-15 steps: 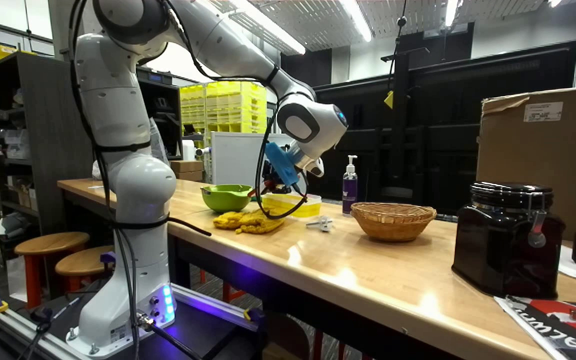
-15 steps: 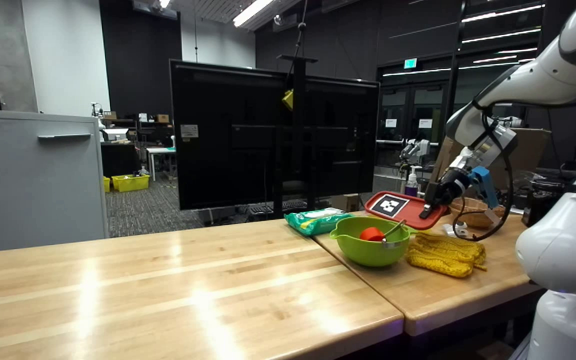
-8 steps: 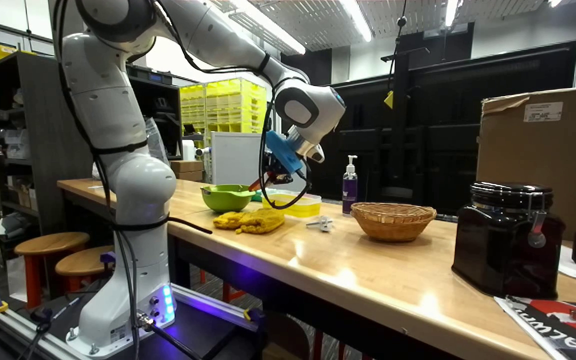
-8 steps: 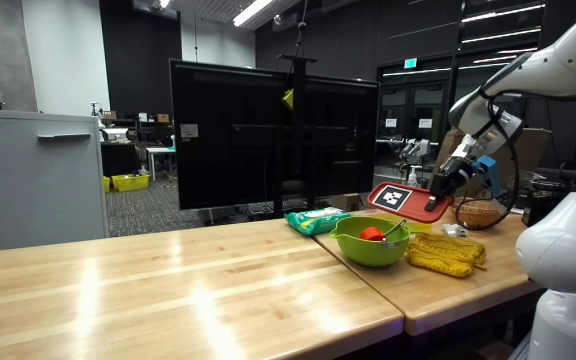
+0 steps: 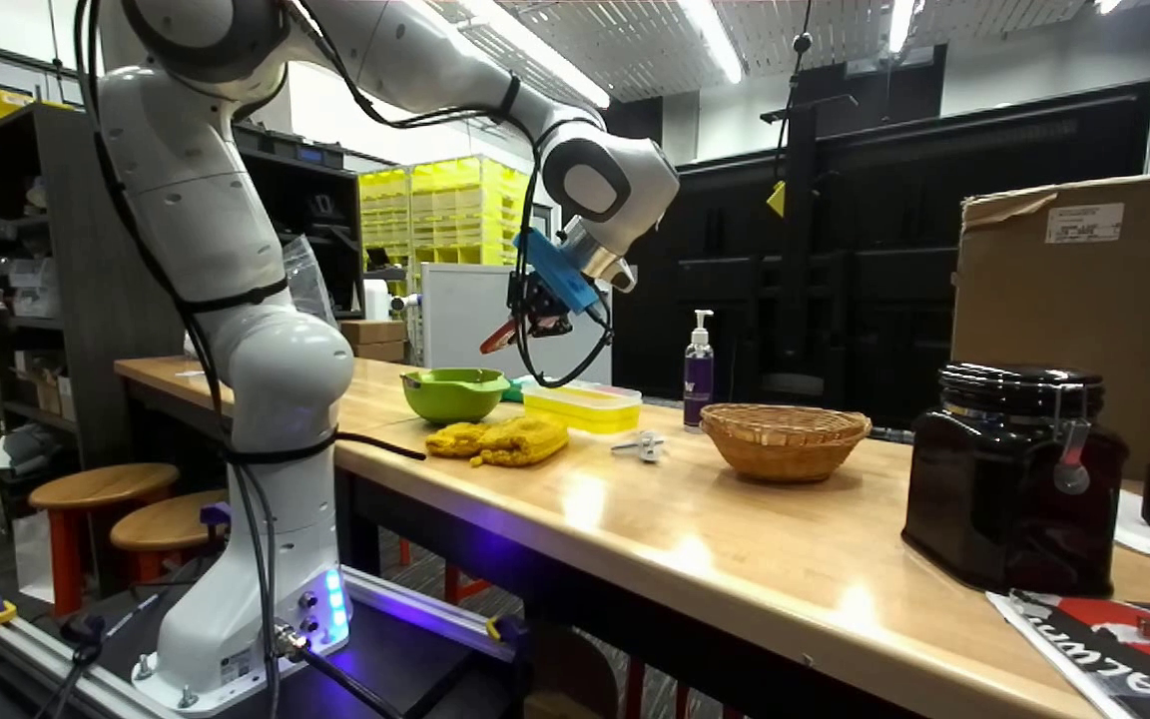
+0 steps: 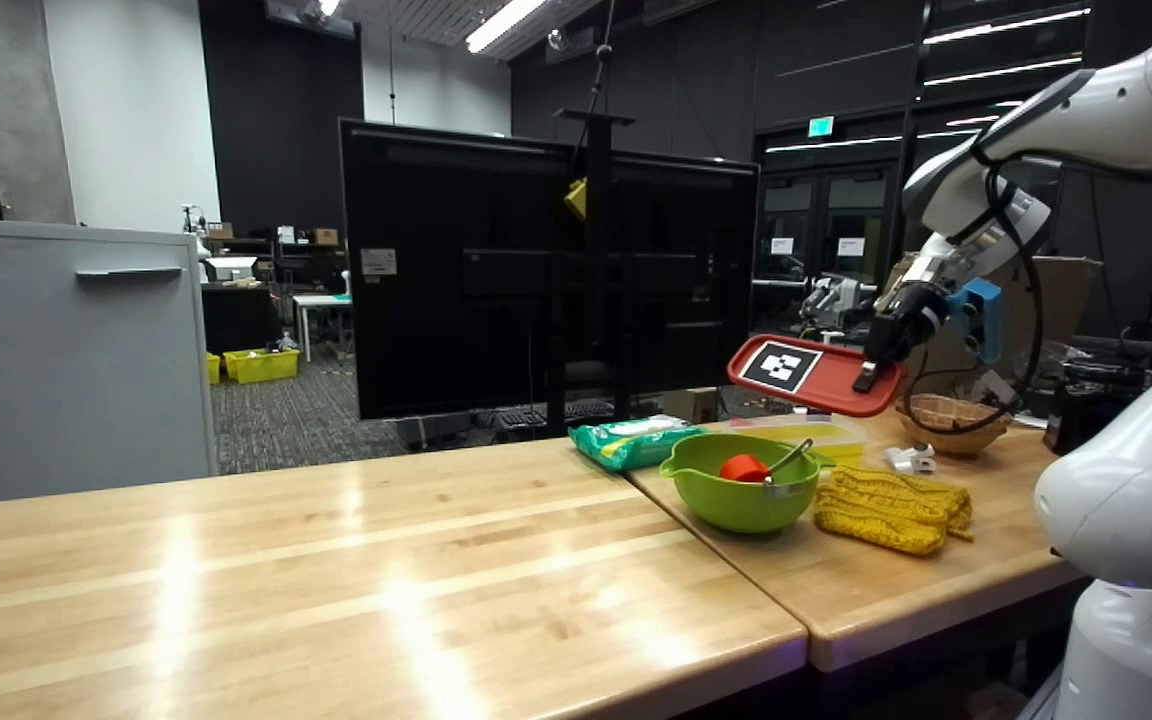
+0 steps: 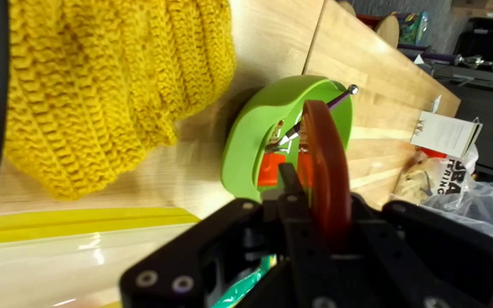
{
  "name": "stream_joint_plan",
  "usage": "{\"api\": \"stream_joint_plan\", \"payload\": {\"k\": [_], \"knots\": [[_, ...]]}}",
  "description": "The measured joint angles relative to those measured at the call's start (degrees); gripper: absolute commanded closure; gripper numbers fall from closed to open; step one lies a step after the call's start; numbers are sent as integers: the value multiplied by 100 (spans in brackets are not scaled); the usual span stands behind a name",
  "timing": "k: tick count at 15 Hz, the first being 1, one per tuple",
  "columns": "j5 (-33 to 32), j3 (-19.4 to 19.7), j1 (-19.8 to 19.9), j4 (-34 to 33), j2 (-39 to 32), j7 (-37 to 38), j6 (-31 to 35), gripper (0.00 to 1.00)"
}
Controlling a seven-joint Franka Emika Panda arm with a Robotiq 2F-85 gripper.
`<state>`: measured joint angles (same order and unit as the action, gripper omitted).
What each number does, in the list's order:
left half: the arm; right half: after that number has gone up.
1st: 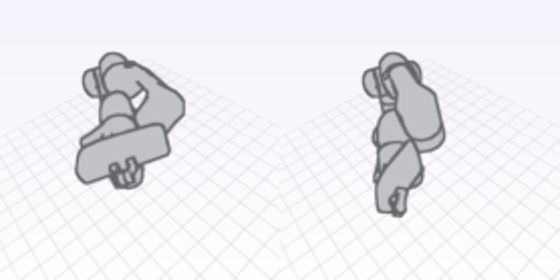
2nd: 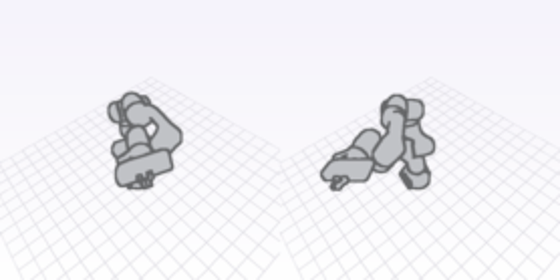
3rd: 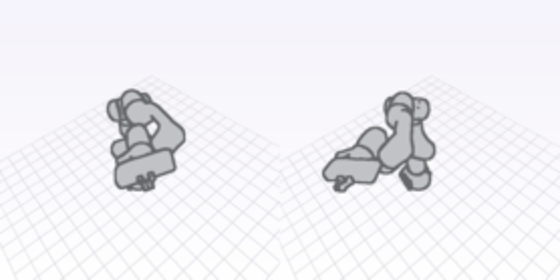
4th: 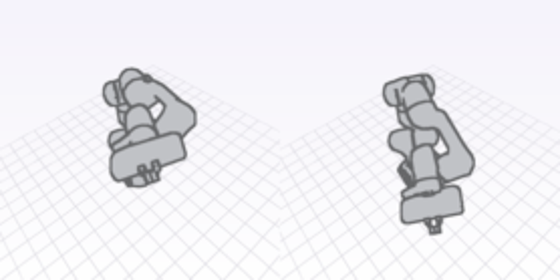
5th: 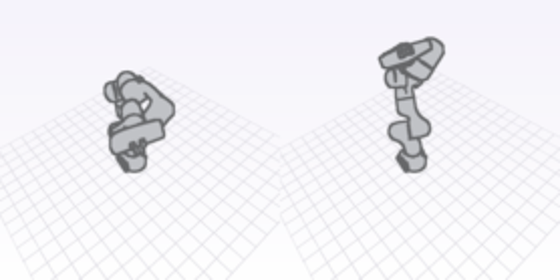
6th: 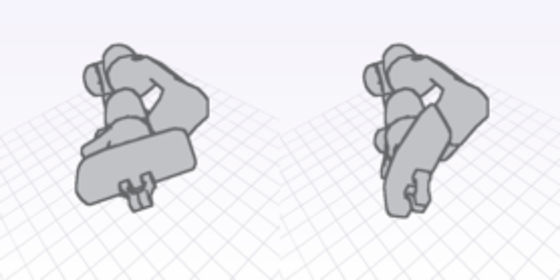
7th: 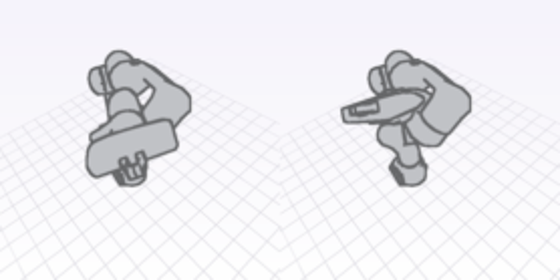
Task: Put the red lid on the table
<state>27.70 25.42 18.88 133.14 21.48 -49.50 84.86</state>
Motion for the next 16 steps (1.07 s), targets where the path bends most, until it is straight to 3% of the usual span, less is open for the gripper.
{"api": "stream_joint_plan", "payload": {"k": [7,16], "knots": [[831,-755,-518,279,370,782,138,98],[2283,-1860,-1200,1167,797,1952,1184,98]]}}
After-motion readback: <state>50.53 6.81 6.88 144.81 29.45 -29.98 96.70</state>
